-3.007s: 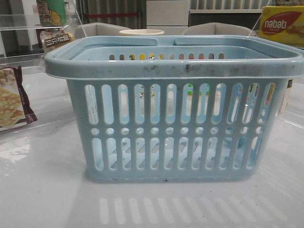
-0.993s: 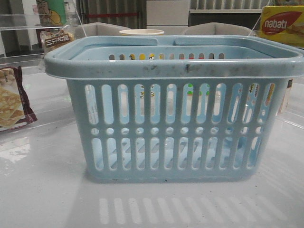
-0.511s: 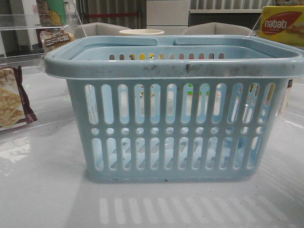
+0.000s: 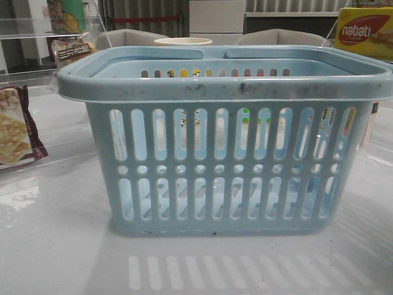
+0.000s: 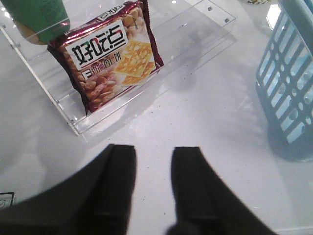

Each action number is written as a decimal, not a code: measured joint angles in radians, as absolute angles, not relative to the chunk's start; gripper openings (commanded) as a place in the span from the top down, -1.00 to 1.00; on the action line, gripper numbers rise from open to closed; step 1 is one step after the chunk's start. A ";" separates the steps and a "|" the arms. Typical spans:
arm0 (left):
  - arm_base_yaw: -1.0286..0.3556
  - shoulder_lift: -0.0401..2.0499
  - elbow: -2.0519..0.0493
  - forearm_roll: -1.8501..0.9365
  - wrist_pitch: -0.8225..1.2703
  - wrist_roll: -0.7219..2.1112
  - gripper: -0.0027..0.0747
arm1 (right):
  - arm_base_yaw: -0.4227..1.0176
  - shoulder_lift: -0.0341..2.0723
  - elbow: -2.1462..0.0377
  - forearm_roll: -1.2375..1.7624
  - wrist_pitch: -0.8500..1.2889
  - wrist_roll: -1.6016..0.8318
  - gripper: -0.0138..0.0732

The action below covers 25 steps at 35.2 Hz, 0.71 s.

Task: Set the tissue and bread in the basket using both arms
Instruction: 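Reach the right gripper to the shelf and grasp the black tissue pack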

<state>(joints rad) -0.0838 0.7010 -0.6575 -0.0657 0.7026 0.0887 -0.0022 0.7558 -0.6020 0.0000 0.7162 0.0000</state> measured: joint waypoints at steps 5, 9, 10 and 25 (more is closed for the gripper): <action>-0.084 0.705 -0.657 -0.067 0.703 0.089 -0.55 | -0.002 0.810 -0.602 0.000 0.712 0.000 -0.65; -0.129 0.708 -0.657 -0.079 0.703 0.100 -0.47 | -0.002 0.852 -0.602 0.000 0.692 0.000 -0.65; -0.154 0.708 -0.657 -0.082 0.703 0.102 -0.45 | -0.007 0.862 -0.602 0.000 0.680 0.000 -0.65; -0.386 0.708 -0.657 -0.082 0.703 0.107 -0.20 | -0.216 1.097 -0.877 0.000 0.627 0.000 -0.63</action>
